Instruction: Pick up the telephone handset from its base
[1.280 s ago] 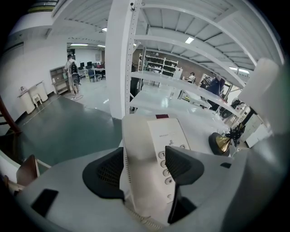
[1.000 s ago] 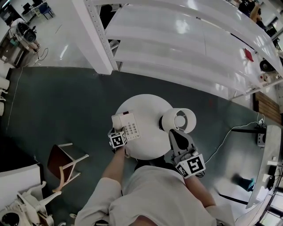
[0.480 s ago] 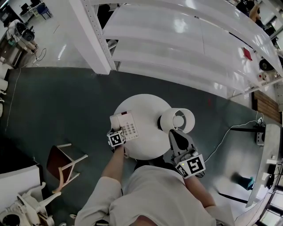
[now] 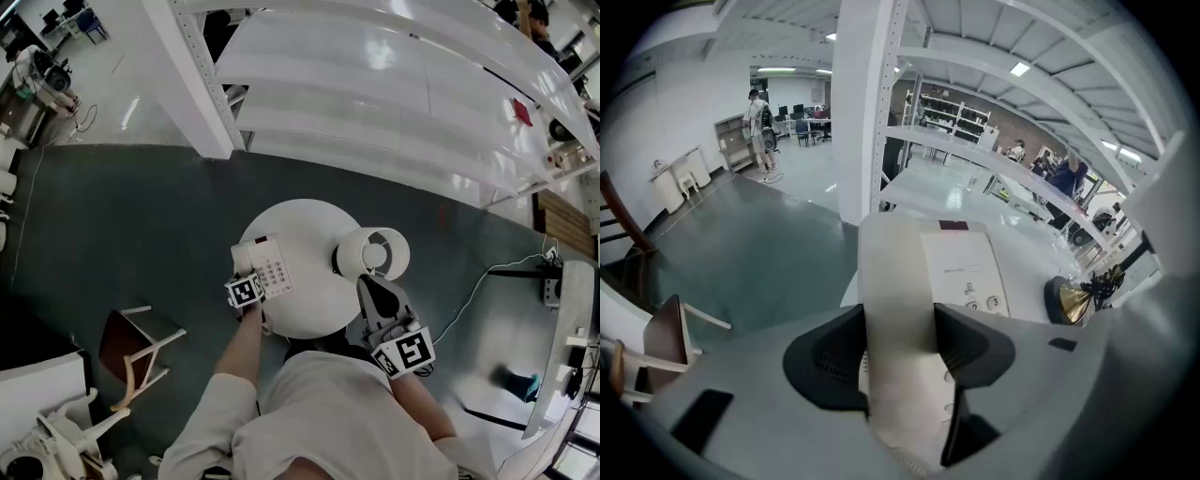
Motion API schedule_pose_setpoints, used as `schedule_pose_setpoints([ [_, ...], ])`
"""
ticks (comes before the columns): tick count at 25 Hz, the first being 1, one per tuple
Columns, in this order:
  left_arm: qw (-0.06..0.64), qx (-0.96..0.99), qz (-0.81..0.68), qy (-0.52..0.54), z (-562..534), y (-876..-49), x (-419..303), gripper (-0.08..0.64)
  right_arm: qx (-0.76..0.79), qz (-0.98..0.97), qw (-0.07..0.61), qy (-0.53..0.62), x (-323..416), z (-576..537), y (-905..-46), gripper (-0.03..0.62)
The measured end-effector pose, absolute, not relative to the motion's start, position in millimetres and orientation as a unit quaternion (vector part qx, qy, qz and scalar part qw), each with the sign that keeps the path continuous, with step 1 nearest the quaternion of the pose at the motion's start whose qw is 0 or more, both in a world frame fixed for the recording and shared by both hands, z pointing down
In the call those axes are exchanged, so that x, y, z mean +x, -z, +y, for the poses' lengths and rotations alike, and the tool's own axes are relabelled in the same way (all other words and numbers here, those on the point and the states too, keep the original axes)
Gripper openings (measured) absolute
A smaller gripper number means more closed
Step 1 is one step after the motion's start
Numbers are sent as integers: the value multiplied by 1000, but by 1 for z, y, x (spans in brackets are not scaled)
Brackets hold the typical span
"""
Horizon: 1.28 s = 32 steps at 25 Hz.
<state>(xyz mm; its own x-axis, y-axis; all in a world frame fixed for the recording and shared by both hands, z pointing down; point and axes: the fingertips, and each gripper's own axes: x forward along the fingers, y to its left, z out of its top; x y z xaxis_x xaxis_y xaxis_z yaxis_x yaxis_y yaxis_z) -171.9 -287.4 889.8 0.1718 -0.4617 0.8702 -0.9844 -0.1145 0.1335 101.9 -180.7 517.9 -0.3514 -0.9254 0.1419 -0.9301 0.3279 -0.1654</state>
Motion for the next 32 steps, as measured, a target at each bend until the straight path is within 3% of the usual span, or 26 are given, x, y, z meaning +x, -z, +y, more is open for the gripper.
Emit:
schedule_pose_setpoints([
  [17,385,703,-539,-259,-284,-860,-163,227,567,-817,1,-106,104,-165,-515,8],
  [32,381,773,-504,-45,-278,-746,-146,225,558,-825,-15,-91,98,-150,-504,8],
])
